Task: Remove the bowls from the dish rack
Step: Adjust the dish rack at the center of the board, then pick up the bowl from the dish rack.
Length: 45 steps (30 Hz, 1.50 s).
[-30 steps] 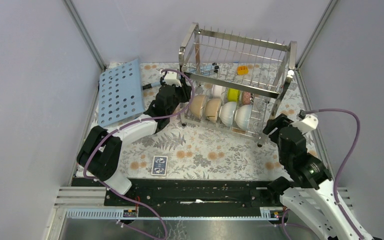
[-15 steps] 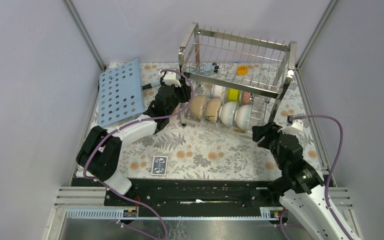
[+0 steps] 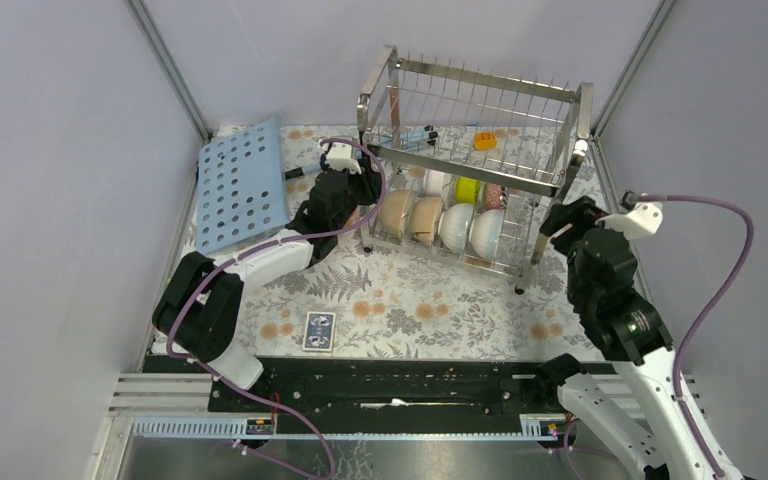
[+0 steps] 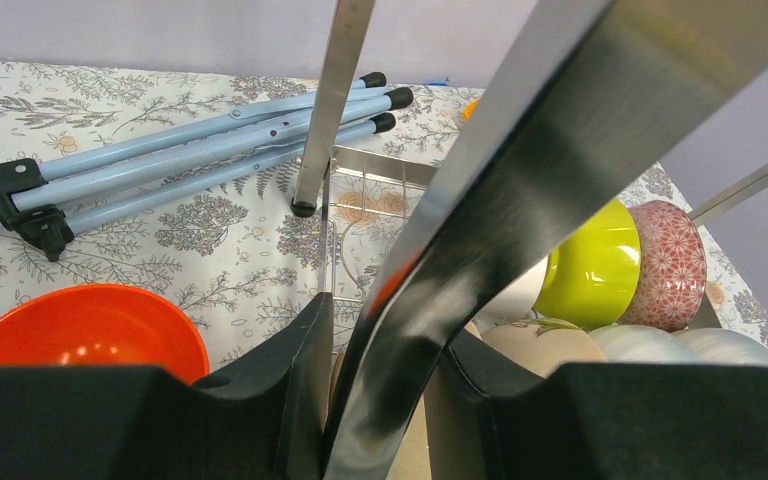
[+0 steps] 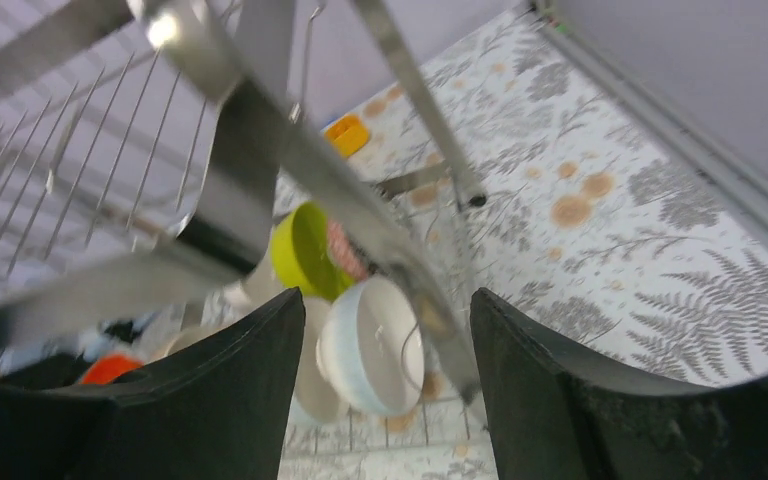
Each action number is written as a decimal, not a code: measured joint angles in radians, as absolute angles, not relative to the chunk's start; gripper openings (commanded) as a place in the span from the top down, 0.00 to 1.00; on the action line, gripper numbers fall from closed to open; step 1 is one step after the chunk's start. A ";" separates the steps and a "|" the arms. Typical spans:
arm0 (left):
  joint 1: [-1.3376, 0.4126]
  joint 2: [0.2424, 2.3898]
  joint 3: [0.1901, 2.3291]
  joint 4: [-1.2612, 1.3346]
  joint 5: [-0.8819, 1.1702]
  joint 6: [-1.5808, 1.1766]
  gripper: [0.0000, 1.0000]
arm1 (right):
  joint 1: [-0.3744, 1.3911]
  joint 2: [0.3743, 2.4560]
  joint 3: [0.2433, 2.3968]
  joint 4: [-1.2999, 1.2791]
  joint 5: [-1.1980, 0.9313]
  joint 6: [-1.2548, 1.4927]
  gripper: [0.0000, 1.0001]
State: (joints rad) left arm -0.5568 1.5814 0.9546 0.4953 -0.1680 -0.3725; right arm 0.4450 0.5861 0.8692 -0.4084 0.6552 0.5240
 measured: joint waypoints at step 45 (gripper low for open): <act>-0.537 1.610 0.950 0.561 -0.110 -0.377 1.00 | -0.230 1.575 0.844 0.485 -0.822 0.956 0.35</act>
State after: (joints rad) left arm -0.5365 1.6104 0.9504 0.5613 -0.1104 -0.3767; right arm -0.2302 1.5749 0.8444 0.4850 -0.8223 0.9558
